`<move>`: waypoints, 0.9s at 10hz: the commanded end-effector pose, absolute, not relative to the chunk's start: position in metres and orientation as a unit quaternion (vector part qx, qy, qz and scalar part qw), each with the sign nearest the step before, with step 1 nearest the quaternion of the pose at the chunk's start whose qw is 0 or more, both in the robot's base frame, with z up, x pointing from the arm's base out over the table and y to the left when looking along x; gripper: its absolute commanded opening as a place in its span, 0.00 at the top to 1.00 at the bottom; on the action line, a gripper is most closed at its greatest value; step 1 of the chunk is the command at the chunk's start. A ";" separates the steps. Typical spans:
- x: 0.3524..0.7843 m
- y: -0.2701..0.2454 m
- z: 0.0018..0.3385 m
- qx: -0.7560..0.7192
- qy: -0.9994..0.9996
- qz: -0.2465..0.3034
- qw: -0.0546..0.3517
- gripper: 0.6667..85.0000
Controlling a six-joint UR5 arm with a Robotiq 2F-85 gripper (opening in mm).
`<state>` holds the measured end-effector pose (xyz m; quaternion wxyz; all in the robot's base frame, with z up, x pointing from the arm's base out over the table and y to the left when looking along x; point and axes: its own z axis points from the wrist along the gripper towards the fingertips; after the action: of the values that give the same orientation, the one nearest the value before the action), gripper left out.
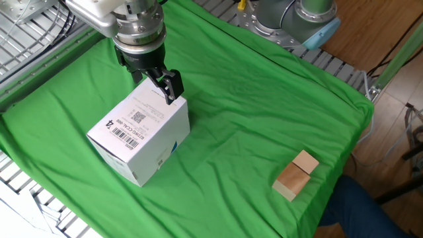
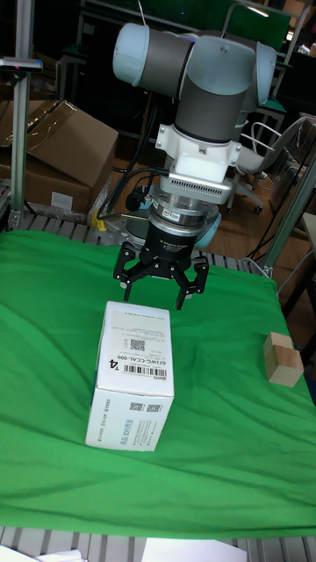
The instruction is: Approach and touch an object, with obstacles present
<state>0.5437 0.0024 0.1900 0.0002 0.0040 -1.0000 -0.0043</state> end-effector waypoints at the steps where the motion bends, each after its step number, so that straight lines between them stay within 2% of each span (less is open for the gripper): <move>1: 0.544 0.005 0.190 0.004 -1.000 -0.004 0.000 0.01; 2: 0.510 0.012 0.191 0.038 -0.997 -0.017 0.064 0.98; 9: 0.508 0.015 0.192 0.029 -0.997 -0.019 0.067 0.98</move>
<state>0.5122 0.0092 0.1900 0.0604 0.0332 -0.9976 -0.0099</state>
